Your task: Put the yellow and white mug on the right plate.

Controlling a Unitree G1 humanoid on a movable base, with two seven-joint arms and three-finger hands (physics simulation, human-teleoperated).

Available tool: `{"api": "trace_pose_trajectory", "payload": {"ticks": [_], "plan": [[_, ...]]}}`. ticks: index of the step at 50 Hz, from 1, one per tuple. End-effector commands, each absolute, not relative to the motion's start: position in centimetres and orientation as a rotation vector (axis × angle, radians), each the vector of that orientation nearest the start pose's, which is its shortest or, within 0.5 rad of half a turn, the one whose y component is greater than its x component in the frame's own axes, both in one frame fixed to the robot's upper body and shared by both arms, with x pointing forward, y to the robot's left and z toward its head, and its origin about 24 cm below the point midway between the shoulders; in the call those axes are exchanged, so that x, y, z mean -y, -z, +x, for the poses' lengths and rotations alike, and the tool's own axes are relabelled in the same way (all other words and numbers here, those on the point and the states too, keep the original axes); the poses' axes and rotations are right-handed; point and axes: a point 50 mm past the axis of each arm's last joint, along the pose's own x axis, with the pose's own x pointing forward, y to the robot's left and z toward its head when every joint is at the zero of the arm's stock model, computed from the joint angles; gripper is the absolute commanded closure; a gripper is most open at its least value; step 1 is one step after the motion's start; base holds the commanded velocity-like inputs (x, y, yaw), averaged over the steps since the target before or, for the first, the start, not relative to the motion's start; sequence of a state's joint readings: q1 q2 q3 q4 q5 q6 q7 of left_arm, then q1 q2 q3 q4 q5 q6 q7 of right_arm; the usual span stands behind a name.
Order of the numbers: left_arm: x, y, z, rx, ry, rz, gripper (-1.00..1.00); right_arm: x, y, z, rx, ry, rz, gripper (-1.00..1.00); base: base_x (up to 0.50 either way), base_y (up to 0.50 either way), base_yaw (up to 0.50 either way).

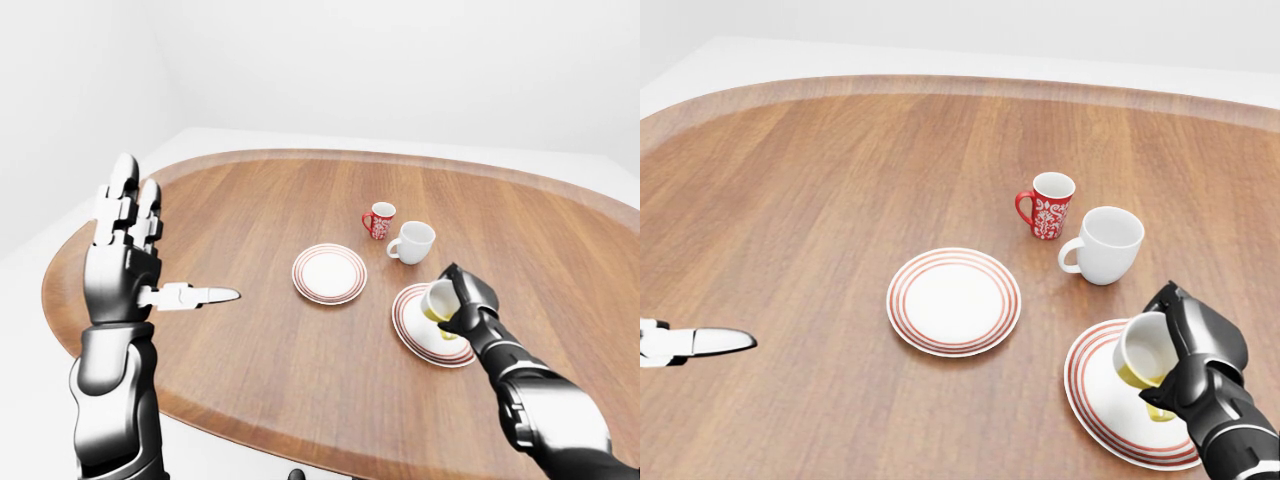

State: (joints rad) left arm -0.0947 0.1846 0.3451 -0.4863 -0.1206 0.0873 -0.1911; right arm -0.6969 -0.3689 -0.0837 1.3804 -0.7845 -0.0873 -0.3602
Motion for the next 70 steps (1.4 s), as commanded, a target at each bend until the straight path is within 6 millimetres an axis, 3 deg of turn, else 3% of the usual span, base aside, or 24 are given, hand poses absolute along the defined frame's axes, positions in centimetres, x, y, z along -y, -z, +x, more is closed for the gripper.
{"api": "trace_pose_trajectory", "payload": {"ticks": [1,31,70], "plan": [[-22.55,-17.9,23.31,0.51,-0.061,0.166,-0.97,26.45,0.27,32.57,-0.436,0.231,-1.088,1.0,0.0,0.0,0.0],[-22.4,-18.09,23.08,0.52,-0.055,0.173,-0.97,26.54,1.0,31.96,-0.463,0.232,-1.065,1.0,0.0,0.0,0.0],[-22.31,-18.15,23.06,0.523,-0.052,0.176,-0.97,26.54,0.98,31.76,-0.421,0.257,-1.184,1.0,0.0,0.0,0.0]]}}
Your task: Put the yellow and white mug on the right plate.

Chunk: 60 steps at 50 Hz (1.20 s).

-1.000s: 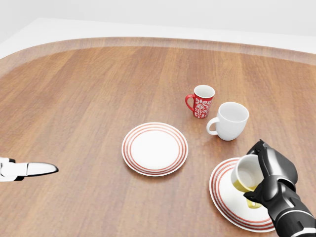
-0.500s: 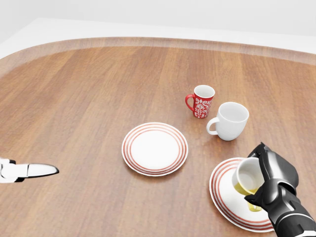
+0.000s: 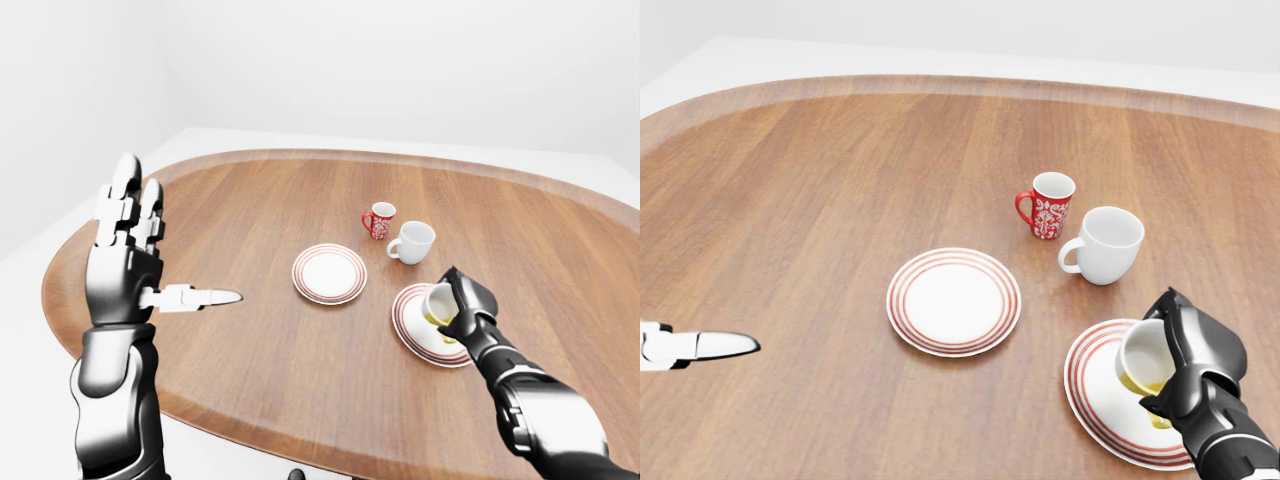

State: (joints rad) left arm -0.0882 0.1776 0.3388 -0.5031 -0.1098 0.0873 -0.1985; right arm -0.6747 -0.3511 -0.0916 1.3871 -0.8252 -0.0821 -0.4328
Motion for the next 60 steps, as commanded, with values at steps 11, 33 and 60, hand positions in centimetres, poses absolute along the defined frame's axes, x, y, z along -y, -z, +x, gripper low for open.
{"api": "trace_pose_trajectory", "payload": {"ticks": [11,33,60], "plan": [[-22.3,-18.2,23.0,0.526,-0.053,0.176,-0.97,26.7,1.1,31.5,-0.419,0.263,-1.212,1.0,0.0,0.0,0.0],[-22.4,-18.1,23.1,0.521,-0.055,0.176,-0.98,27.3,1.9,30.6,-0.475,0.272,-1.236,1.0,0.0,0.0,0.0],[-22.2,-18.1,23.0,0.521,-0.049,0.178,-0.97,27.1,2.7,30.0,-0.497,0.262,-1.228,1.0,0.0,0.0,0.0]]}}
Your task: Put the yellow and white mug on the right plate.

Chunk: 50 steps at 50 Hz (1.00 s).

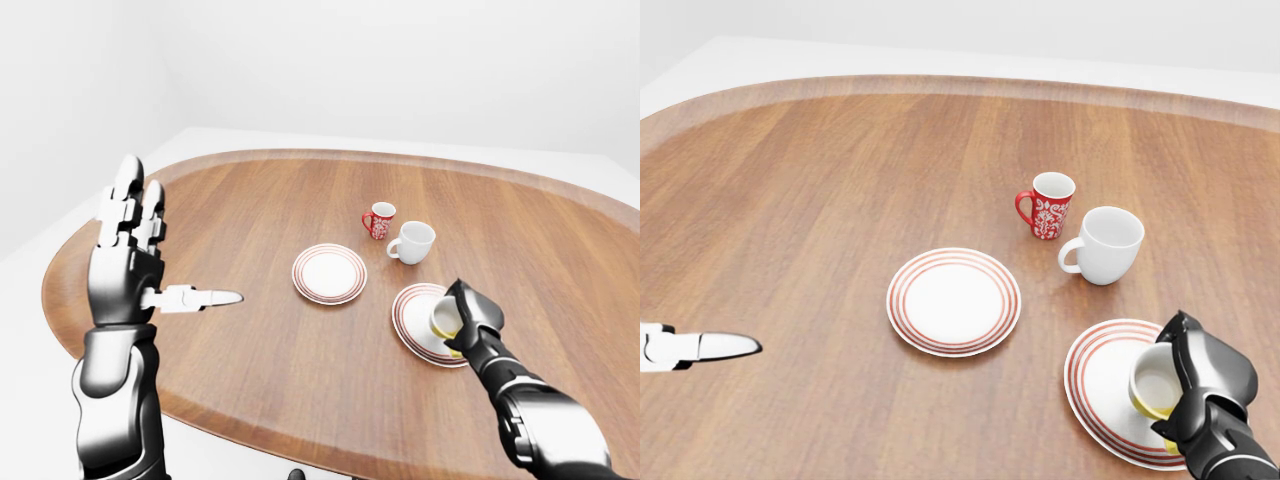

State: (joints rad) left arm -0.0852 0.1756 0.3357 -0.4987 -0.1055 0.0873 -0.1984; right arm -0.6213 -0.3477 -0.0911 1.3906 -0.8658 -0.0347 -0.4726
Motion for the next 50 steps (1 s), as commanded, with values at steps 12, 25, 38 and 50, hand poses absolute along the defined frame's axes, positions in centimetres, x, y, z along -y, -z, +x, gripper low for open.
{"api": "trace_pose_trajectory", "payload": {"ticks": [12,25,38,50], "plan": [[-22.2,-18.02,23.0,0.518,-0.049,0.178,-0.97,26.64,2.95,29.95,-0.481,0.244,-1.214,1.0,0.0,0.0,0.0],[-22.19,-17.92,23.03,0.513,-0.049,0.178,-0.97,26.47,3.13,29.82,-0.474,0.235,-1.202,1.0,0.0,0.0,0.0],[-22.18,-17.96,23.04,0.515,-0.049,0.179,-0.97,26.34,3.31,29.7,-0.47,0.224,-1.191,1.0,0.0,0.0,0.0],[-22.13,-18.06,22.94,0.52,-0.047,0.18,-0.98,26.33,3.34,29.67,-0.47,0.224,-1.192,1.0,0.0,0.0,0.0]]}}
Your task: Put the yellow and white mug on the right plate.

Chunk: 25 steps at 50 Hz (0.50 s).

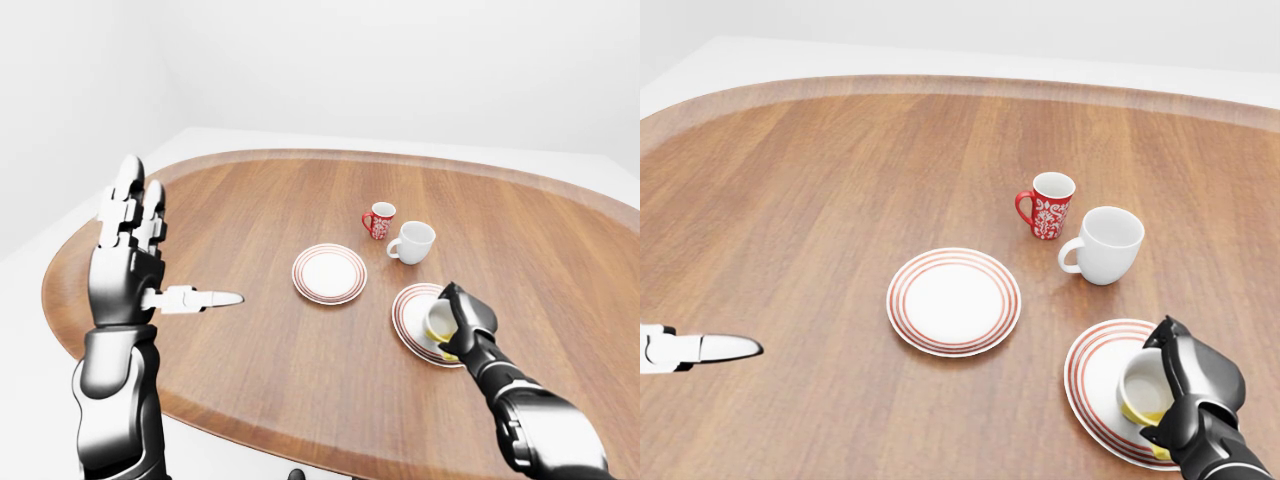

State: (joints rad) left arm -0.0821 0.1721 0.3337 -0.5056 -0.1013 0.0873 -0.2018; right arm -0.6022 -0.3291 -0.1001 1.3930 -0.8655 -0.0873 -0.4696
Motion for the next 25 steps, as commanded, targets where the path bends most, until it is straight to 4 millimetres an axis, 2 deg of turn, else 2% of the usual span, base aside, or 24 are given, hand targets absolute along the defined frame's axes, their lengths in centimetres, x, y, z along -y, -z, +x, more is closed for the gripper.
{"api": "trace_pose_trajectory", "payload": {"ticks": [1,9,10,25], "plan": [[-22.12,-18.1,22.93,0.522,-0.047,0.18,-0.97,26.33,3.34,29.67,-0.47,0.224,-1.192,1.0,0.0,0.0,0.0],[-22.08,-18.24,22.83,0.529,-0.045,0.182,-0.97,26.33,3.38,29.65,-0.474,0.224,-1.188,1.0,0.0,0.0,0.0],[-22.08,-18.28,22.83,0.531,-0.045,0.182,-0.97,26.38,3.28,29.69,-0.468,0.234,-1.19,-1.0,0.0,0.0,0.0],[-22.07,-18.16,22.85,0.526,-0.044,0.181,-0.97,26.42,3.2,29.76,-0.471,0.24,-1.189,-1.0,0.0,0.0,0.0]]}}
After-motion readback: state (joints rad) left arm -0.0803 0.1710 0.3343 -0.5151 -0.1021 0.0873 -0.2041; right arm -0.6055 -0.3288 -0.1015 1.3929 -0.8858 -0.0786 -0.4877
